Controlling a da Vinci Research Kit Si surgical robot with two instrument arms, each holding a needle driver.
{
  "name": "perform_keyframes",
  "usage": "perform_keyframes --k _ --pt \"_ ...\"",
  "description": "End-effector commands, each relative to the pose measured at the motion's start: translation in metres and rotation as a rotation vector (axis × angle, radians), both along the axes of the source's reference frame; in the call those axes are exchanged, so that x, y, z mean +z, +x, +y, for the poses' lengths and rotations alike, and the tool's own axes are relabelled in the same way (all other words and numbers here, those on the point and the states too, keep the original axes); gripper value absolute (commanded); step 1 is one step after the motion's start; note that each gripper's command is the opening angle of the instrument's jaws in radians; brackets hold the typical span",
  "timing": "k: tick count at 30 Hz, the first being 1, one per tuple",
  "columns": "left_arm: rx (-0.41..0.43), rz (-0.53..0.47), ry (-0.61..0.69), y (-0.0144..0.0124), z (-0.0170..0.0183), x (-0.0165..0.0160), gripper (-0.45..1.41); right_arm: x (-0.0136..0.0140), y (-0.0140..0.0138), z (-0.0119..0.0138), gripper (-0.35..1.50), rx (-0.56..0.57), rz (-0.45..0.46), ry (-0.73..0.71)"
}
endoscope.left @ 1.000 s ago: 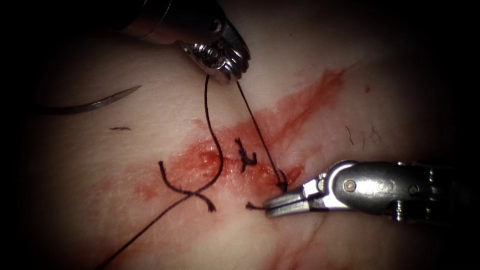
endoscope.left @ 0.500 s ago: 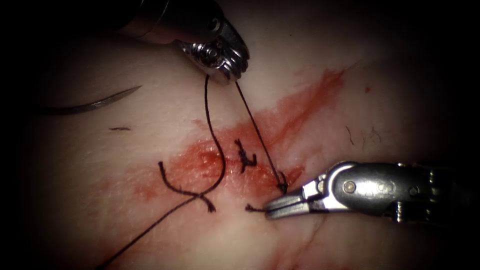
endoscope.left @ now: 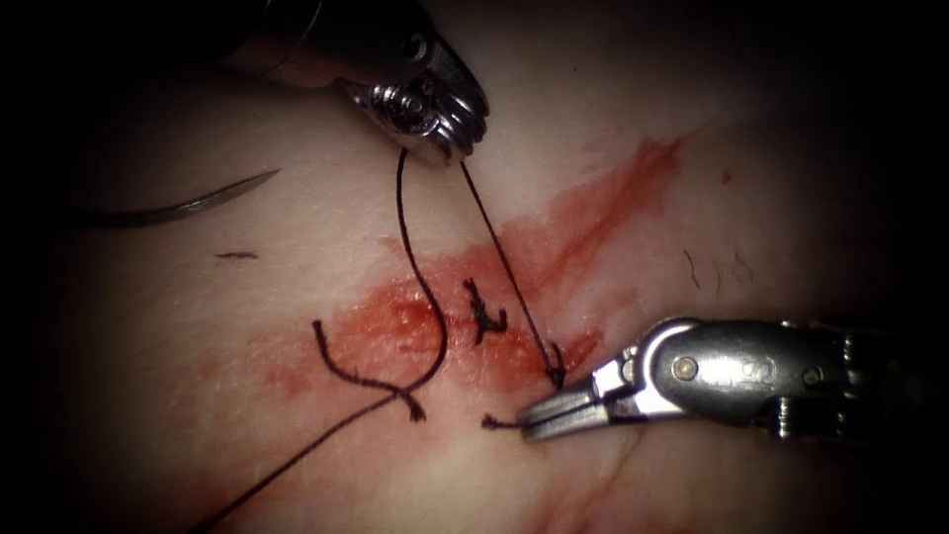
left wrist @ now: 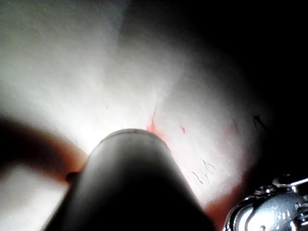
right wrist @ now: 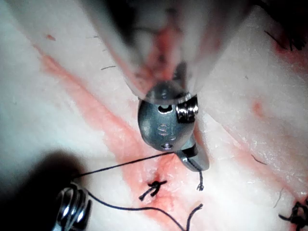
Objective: Wound Closure
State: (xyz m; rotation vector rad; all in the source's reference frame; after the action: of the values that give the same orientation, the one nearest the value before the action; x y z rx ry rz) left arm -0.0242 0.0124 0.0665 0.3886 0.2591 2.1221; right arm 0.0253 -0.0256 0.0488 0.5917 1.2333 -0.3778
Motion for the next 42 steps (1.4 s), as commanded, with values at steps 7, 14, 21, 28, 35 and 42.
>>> perform_keyframes --k 7,14,21,28,35,42 --pt "0.065 -0.245 0.173 -0.0026 -0.003 -0.0039 -0.45 -0.0021 -0.0013 0.0039 -0.35 0.194 0.005 0.018" --pt "0.108 -0.505 0.287 -0.0042 -0.0094 -0.0081 0.71 -0.0038 -0.0032 0.0056 0.39 0.384 0.042 0.007" --pt "0.207 -0.554 0.274 -0.0036 -0.0074 -0.0112 0.99 -0.005 -0.0036 0.0071 1.28 0.594 0.1 0.055" --pt "0.178 -0.611 0.225 -0.0027 -0.0067 -0.0137 -0.45 -0.0073 -0.0047 0.0096 1.23 0.634 0.164 0.122" --pt "0.148 -0.64 0.239 -0.0029 -0.0054 -0.015 -0.45 -0.0083 -0.0049 0.0107 0.79 0.735 0.15 0.122" --pt "0.162 -0.657 0.233 -0.0037 -0.005 -0.0157 -0.45 -0.0072 -0.0052 0.0122 1.33 1.242 -0.039 0.265"
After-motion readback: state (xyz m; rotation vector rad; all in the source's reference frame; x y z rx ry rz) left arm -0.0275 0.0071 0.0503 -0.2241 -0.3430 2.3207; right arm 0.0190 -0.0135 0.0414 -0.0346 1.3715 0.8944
